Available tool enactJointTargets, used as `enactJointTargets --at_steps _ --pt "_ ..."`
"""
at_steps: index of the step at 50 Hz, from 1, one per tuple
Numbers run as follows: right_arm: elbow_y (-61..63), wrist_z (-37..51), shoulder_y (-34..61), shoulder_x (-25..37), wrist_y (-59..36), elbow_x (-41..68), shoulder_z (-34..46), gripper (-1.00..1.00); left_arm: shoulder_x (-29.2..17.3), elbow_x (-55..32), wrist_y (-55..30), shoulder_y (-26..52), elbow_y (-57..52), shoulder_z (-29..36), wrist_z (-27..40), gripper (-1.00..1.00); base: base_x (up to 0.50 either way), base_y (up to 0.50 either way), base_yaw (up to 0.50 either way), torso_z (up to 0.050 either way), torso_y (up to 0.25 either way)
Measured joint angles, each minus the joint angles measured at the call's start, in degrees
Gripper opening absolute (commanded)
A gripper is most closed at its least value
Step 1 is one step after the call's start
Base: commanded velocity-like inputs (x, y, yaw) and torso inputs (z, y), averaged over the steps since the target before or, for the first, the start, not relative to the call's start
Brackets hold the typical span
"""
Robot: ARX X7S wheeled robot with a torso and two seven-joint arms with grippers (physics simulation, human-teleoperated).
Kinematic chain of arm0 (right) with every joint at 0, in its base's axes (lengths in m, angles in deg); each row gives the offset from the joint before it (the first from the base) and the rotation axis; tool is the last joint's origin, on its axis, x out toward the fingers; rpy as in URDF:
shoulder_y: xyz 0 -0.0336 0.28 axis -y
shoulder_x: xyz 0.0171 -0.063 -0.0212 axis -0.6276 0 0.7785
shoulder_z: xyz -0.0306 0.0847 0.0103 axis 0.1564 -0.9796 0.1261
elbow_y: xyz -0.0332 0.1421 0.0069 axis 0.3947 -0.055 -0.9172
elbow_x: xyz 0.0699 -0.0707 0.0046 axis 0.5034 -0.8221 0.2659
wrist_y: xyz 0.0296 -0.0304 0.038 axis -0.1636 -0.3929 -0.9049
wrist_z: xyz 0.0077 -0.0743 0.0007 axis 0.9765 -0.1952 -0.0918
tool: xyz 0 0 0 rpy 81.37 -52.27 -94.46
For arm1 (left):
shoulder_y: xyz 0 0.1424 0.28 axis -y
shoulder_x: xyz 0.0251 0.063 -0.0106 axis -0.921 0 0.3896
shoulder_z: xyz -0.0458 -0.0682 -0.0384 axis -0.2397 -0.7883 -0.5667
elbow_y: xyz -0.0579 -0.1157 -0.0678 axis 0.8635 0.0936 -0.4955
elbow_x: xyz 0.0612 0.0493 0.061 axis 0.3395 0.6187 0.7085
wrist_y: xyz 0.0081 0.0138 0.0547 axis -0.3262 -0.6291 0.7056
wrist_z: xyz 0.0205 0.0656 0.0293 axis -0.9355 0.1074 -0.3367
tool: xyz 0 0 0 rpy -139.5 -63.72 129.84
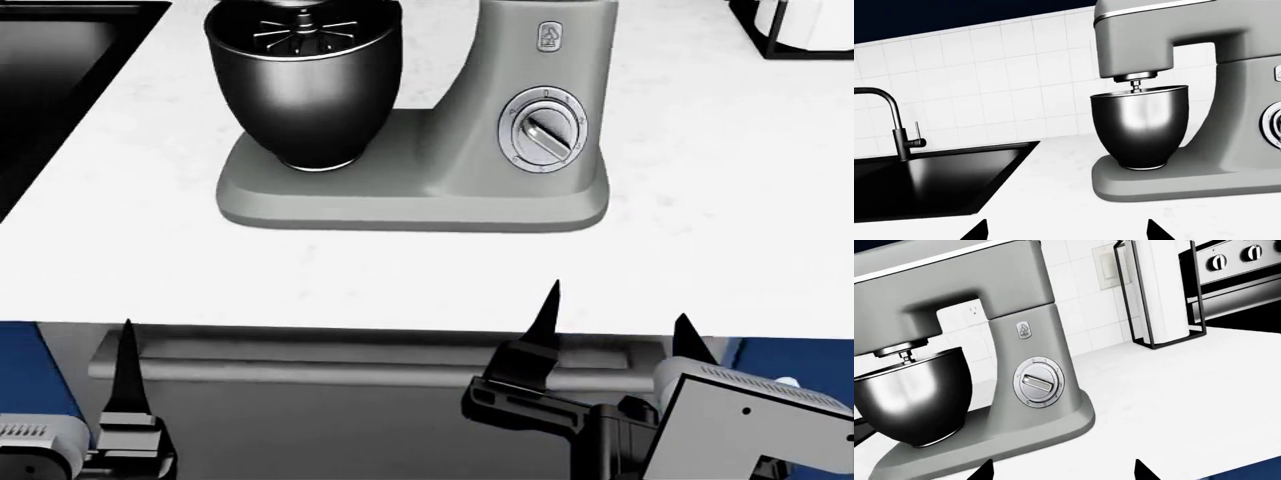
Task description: Open the stand mixer head.
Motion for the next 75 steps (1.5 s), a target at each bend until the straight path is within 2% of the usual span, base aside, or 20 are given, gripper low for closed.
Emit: enactJointTargets --at_steps 9,15,33,34,51,75 --pt "-0.2 0.6 0.0 0.4 0.5 0.5 0.4 1.0 -0.3 -0.2 0.0 -0.1 -0.4 0.2 0.4 1.0 0.0 0.5 0.0 0.0 0.0" --pt "-0.1 0.9 0.1 0.7 0.2 1.6 0.4 1.0 -0.6 -0.2 -0.1 0.0 -0.4 0.3 0.7 1.0 0.01 0.0 0.0 0.0 0.0" --pt "-0.7 1.6 0.6 1.6 0.4 3.3 0.4 1.0 -1.1 -0.5 -0.3 -0.1 -1.1 1.1 1.5 1.0 0.44 0.0 0.0 0.0 0.0" --pt "-0.7 1.7 0.6 1.6 0.6 3.3 0.4 -1.0 -1.2 -0.5 -0.3 -0.2 -1.2 1.1 1.5 1.0 0.0 0.0 0.0 0.0 0.0" --pt "-1.6 3.6 3.0 1.8 0.2 4.6 0.0 -1.0 -1.6 -1.0 0.2 -0.3 -1.0 1.4 2.1 1.0 0.0 0.0 0.0 0.0 0.0" --pt "-7.5 9.7 15.9 0.0 -1.9 3.9 1.8 -1.0 -2.2 -1.9 1.1 0.1 -0.1 1.7 2.7 1.0 0.0 0.0 0.0 0.0 0.0"
